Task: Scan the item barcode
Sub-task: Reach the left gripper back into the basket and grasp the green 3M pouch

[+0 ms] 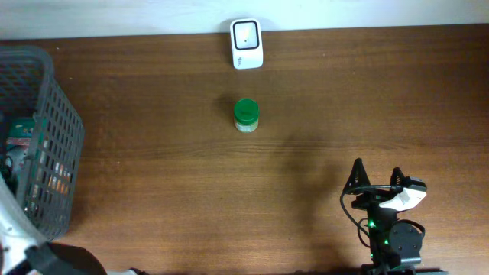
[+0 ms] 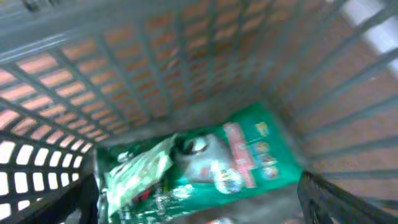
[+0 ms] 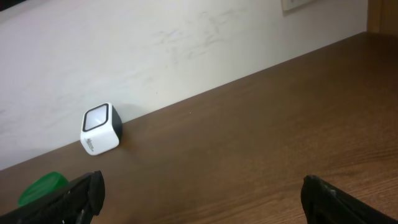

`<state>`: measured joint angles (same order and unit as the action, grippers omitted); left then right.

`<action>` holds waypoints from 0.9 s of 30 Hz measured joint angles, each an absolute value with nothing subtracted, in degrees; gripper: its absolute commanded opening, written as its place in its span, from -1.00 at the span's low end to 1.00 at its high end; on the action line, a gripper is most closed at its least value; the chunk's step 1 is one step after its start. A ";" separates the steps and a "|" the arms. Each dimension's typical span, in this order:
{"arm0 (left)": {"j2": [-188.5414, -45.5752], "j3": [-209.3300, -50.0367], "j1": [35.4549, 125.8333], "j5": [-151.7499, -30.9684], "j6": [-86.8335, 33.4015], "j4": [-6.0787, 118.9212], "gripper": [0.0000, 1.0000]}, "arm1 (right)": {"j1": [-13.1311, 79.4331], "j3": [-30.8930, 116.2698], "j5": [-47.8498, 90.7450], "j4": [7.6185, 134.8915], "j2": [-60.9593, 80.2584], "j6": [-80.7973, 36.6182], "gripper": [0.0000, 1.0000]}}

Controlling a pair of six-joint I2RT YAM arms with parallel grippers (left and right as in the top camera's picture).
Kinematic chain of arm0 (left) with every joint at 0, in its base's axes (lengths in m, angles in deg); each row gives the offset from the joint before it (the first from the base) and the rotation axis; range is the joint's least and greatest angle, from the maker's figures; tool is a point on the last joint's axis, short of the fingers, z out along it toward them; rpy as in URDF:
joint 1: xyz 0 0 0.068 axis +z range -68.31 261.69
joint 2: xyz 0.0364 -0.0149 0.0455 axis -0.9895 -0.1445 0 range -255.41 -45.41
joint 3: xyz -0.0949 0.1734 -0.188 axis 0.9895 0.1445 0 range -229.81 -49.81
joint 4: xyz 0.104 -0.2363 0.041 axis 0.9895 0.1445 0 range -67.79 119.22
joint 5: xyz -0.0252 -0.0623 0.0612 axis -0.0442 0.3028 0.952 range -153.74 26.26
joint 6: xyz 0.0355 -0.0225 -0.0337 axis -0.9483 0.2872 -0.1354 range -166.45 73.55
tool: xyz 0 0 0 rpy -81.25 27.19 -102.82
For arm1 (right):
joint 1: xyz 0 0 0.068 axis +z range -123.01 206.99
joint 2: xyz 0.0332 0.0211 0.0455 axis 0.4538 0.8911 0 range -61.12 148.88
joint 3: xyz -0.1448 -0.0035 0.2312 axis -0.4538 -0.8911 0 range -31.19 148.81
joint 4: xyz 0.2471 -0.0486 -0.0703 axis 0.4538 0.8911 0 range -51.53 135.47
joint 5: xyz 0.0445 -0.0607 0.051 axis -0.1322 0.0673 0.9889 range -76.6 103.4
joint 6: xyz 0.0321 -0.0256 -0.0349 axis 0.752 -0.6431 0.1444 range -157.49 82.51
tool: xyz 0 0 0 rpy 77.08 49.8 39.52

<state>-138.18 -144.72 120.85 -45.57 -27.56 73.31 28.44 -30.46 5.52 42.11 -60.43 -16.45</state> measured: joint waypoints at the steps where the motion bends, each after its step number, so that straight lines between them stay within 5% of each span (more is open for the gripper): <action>1: -139.30 -141.16 121.44 -46.31 -30.77 69.35 1.00 | 28.44 -30.46 5.55 42.11 -60.43 -16.49 0.97; 10: -149.99 -138.05 121.53 -60.85 -67.75 60.72 0.94 | 28.44 -30.46 5.52 42.13 -60.43 -16.47 0.97; 16: -157.59 -138.03 121.53 -64.69 -70.92 63.80 0.90 | 28.44 -30.46 5.52 42.13 -60.43 -16.47 0.97; 18: -159.45 -138.01 121.55 -64.65 -70.97 64.19 0.67 | 28.44 -30.46 5.52 42.11 -60.43 -16.45 0.97; 23: -159.45 -138.01 121.53 -55.54 -70.46 61.52 -0.33 | 28.44 -30.46 5.52 42.11 -60.43 -16.47 0.97; 25: -159.45 -138.21 121.48 -53.74 -68.63 60.74 -0.98 | 28.44 -30.46 5.52 42.13 -60.43 -16.47 0.97; 27: -159.47 -139.61 121.35 -52.93 -67.69 60.98 -1.00 | 28.44 -30.46 5.52 42.13 -60.43 -16.45 0.97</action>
<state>-159.47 -139.61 121.35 -52.93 -67.69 60.98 28.44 -30.46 5.52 42.13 -60.43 -16.45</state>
